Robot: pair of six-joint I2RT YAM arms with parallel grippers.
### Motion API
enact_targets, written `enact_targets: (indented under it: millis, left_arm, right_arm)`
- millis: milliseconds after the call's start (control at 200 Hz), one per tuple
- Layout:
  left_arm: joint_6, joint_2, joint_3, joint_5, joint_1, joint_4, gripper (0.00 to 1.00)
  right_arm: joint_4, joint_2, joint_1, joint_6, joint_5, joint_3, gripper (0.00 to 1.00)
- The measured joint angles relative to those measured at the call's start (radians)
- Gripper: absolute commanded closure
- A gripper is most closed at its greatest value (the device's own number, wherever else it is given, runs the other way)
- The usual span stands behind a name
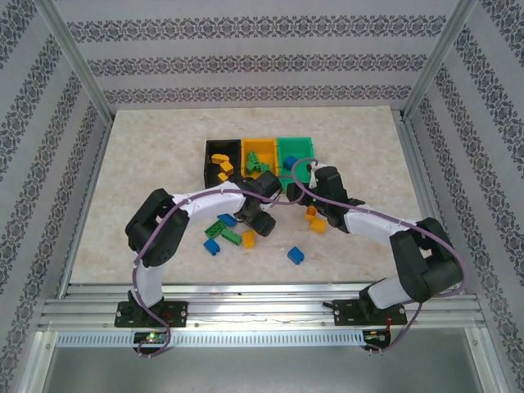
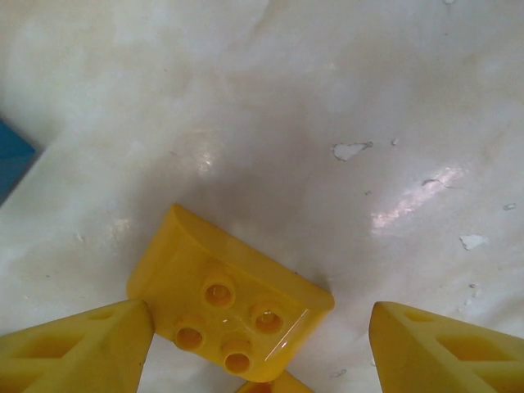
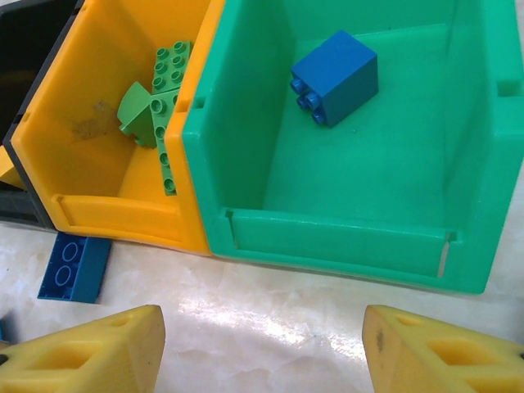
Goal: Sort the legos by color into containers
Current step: Pick up the lego from the middle-left of the table.
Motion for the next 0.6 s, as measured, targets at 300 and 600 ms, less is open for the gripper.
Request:
enact_targets:
  millis: [300, 600]
  left_arm:
    - [0.007, 0.022, -0.027, -0.041, 0.000, -0.019, 0.21]
    - [-0.005, 0.022, -0.031, -0.024, 0.000, -0.005, 0.46]
  right_arm:
    - [0.000, 0.000, 0.000, 0.000, 0.000, 0.000, 0.34]
    - [0.000, 0.000, 0.000, 0.000, 0.000, 0.000, 0.34]
